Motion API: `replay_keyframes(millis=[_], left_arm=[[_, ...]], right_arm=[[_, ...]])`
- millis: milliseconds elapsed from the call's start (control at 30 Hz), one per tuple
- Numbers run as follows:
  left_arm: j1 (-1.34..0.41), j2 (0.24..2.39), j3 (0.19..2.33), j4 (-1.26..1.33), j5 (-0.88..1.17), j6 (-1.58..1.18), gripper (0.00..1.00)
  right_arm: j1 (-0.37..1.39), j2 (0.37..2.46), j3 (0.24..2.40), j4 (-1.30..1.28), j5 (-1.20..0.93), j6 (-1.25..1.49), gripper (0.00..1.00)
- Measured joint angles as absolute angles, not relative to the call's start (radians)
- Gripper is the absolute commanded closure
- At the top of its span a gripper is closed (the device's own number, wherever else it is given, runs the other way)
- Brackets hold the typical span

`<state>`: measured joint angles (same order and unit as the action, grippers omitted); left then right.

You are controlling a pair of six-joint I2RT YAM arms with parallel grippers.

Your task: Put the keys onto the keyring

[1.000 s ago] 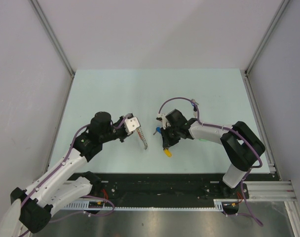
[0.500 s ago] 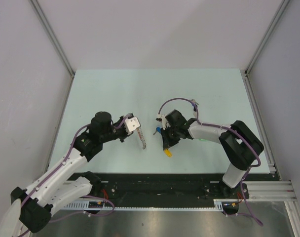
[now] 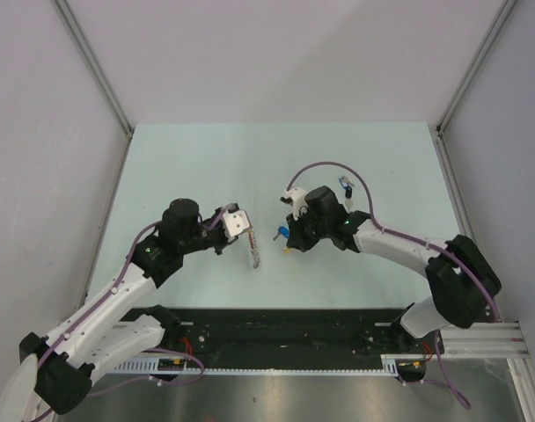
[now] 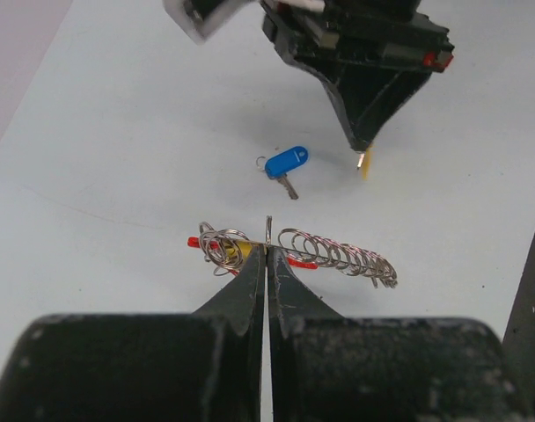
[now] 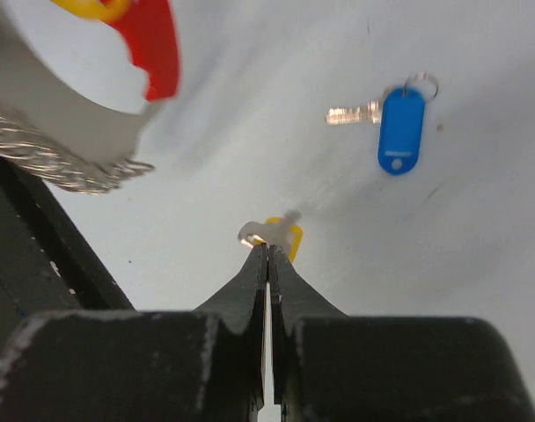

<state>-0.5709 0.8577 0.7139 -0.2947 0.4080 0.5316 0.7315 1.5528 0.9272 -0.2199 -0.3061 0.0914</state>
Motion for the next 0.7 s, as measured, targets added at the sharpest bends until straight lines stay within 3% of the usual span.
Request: replay_keyframes(millis=[467, 700], left_arm=[[-0.57, 0.923, 0.698, -0.297, 0.599, 0.552, 0.99], [-0.571, 0.99, 0.698, -0.295, 0.688, 0.558, 0.99]], right_arm=[[0.725, 1.261, 0.637, 0.253, -0.451, -0.048, 1.0], [0.705, 1.225, 0.626, 0.387, -0.496, -0.053, 1.0]])
